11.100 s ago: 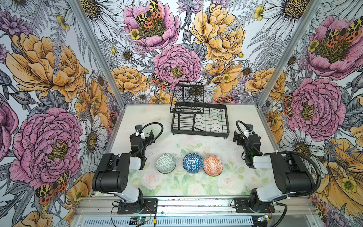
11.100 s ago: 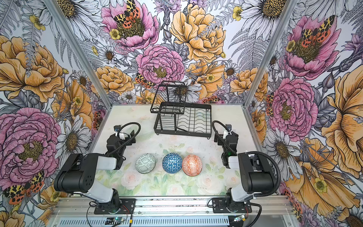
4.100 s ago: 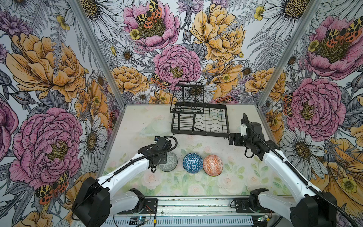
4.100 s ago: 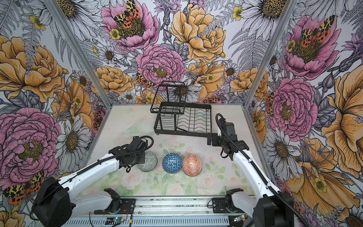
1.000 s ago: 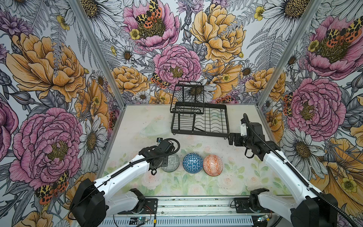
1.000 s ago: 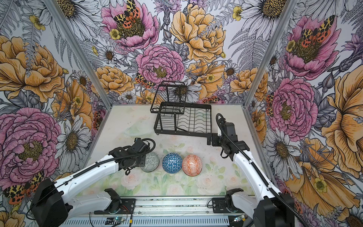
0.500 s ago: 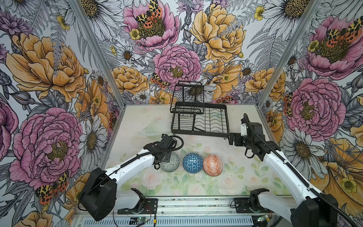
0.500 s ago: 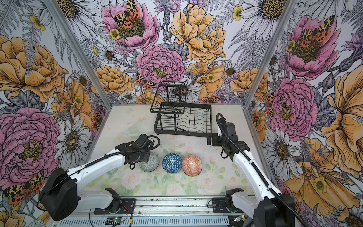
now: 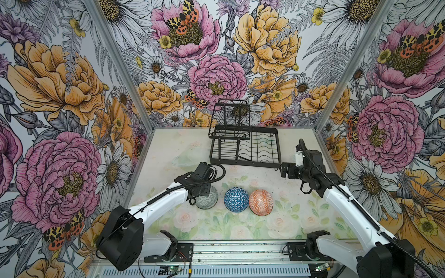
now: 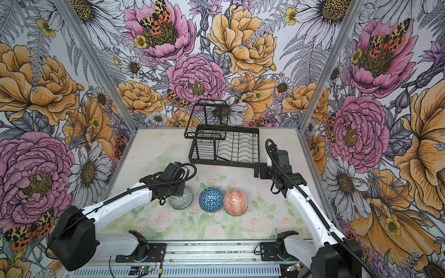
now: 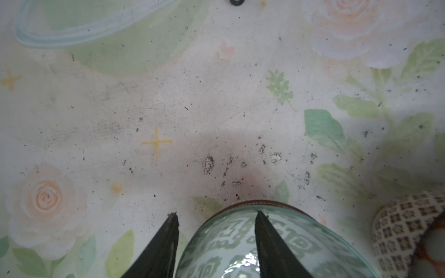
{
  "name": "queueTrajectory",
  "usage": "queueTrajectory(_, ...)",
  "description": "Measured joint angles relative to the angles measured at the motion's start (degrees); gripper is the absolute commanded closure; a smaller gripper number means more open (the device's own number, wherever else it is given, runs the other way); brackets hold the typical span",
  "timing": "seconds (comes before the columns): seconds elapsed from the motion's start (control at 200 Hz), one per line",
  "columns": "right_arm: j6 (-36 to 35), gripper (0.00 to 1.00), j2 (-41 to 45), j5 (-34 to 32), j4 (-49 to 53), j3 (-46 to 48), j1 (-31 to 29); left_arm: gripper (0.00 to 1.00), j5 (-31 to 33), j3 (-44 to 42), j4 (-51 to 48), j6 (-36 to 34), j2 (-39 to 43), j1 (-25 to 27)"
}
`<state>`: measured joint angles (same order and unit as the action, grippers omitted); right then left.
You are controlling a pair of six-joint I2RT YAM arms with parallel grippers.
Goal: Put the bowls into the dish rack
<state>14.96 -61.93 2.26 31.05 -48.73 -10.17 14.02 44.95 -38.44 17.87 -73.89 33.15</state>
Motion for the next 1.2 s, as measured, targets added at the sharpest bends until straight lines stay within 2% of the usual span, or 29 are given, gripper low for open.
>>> queueTrajectory(0.105, 0.00, 0.00, 0.00, 0.00, 0.02, 0.00, 0.00, 0.51, 0.04, -0.72, -1.16, 2.19, 0.04, 0.11)
queueTrajectory(0.215, 0.00, 0.01, 0.00, 0.00, 0.00, 0.00, 0.00, 0.58, 1.18, -0.94, -2.45, 4.96, 0.85, 0.11)
queueTrajectory(0.425, 0.00, 0.00, 0.11, 0.00, 0.02, 0.00, 0.00, 0.64, 1.99, -2.54, -5.09, 9.29, 4.76, 0.37)
queueTrajectory(0.821, 0.00, 0.00, 0.85, 0.00, 0.02, 0.00, 0.00, 0.69, 1.79, -4.37, -6.38, 12.48, 3.63, 0.39)
queueTrajectory(1.196, 0.00, 0.00, 0.85, 0.00, 0.02, 0.02, 0.00, 0.86, 1.46, -3.13, -7.21, 13.38, 3.32, 0.98)
